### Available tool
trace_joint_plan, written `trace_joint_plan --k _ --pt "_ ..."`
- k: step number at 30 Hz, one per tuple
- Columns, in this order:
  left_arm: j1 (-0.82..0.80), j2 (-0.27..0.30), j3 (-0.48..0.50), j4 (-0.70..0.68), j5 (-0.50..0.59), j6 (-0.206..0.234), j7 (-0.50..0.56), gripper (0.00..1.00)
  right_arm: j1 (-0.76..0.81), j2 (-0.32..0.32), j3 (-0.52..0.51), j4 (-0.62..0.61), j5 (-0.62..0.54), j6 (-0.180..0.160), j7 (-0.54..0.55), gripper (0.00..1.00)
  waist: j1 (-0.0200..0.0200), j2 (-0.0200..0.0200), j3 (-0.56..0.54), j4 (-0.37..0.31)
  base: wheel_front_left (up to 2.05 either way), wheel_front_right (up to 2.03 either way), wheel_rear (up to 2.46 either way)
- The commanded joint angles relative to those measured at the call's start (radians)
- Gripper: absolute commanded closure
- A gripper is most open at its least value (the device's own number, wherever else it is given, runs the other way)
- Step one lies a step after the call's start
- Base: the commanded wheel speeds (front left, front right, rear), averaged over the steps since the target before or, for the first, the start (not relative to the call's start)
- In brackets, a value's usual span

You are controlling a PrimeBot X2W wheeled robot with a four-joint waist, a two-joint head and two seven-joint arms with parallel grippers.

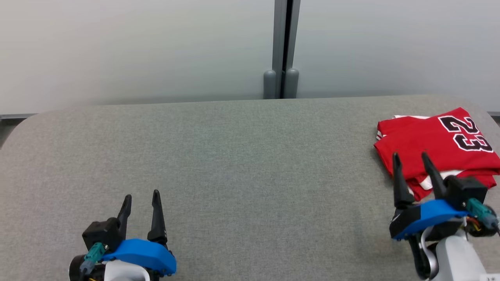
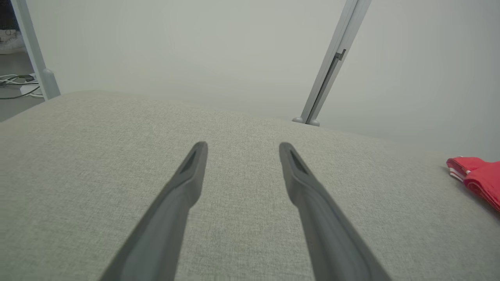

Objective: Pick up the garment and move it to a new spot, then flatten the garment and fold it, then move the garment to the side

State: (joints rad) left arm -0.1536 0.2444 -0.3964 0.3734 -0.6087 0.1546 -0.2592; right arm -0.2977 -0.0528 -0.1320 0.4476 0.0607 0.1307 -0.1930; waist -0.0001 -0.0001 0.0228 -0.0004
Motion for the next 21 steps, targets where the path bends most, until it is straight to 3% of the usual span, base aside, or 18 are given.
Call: trace_joint_plan --k 1,10,21 --pt "0.013 -0.007 0.009 0.0 -0.005 0.003 -0.005 0.0 0.036 0.003 0.02 -0.014 0.037 0.0 -0.007 0.0 0.0001 0.0001 -0.004 0.006 0.0 0.0 0.0" --pt "0.047 -0.011 0.007 -0.006 0.014 -0.006 -0.006 0.0 0.131 0.001 0.105 -0.033 0.169 0.0 -0.022 0.0 0.0001 0.0001 -0.017 0.024 0.0 0.0 0.0" --pt "0.023 -0.007 0.003 0.008 0.019 -0.004 -0.005 0.0 0.121 0.001 0.134 0.015 0.176 0.0 -0.041 0.0 0.0001 0.0001 -0.011 0.039 0.0 0.0 0.0"
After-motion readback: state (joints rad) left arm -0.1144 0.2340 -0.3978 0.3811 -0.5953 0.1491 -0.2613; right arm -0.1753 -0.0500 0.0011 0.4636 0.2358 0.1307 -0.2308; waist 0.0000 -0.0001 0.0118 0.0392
